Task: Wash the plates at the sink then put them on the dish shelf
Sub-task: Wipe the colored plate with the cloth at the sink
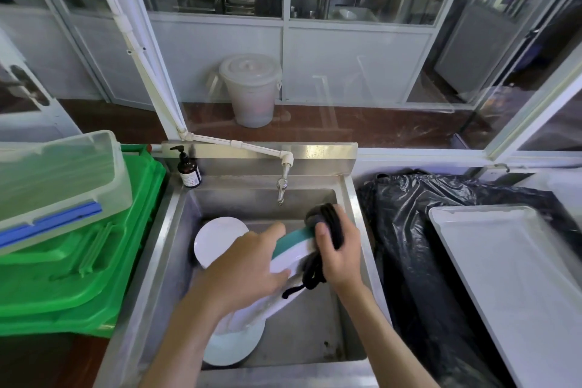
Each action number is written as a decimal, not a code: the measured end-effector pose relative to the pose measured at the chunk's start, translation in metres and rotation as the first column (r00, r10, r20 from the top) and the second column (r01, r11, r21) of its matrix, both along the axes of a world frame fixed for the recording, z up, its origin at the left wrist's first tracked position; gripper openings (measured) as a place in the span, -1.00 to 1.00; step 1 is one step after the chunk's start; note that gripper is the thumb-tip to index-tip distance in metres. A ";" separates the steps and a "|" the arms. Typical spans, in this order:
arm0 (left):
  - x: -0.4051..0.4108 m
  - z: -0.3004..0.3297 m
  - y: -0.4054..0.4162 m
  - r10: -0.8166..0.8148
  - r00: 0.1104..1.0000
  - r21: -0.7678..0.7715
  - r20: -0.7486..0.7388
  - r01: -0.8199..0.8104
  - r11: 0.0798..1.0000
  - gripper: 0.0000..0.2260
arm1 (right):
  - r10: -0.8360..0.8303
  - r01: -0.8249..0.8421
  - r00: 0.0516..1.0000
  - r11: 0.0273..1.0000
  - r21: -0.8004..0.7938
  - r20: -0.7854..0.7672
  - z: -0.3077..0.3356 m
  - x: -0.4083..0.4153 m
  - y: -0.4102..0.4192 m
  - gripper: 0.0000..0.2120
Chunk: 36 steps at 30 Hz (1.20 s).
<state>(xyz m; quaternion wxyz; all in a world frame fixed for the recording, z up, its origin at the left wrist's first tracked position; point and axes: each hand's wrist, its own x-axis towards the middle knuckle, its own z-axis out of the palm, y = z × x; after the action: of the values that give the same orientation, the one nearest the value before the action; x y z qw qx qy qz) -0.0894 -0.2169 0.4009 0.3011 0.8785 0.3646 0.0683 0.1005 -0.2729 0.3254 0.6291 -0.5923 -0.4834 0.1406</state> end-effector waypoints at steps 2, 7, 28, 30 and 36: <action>0.002 -0.008 -0.006 0.028 0.999 -0.034 0.022 -0.027 0.999 -0.65 | 0.057 -0.058 0.993 0.998 0.002 0.104 0.002 -0.003 -0.002 -0.67; 0.006 -0.026 -0.028 0.140 0.982 -0.029 0.130 -0.137 0.990 -0.62 | -0.055 0.053 0.994 0.998 -0.024 -0.091 -0.015 0.005 -0.006 -0.66; -0.012 -0.032 -0.044 0.220 0.911 -0.176 0.349 -0.166 0.970 -0.62 | -0.212 0.098 0.863 0.961 -0.259 -0.458 -0.009 0.022 -0.012 -0.58; -0.011 -0.027 -0.040 0.172 0.927 -0.158 0.334 -0.124 0.980 -0.67 | -0.211 0.154 0.904 0.972 -0.179 -0.371 -0.001 0.018 -0.016 -0.66; 0.000 -0.022 -0.041 0.112 0.981 -0.076 0.156 -0.101 0.992 -0.68 | 0.008 -0.009 0.999 0.999 -0.038 -0.041 0.018 -0.017 -0.026 -0.79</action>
<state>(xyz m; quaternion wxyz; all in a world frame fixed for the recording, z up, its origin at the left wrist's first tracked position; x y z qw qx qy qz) -0.0890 -0.2574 0.3789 0.3551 0.8387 0.3877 0.1421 0.0833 -0.2985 0.3431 0.6269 -0.5990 -0.4702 0.1646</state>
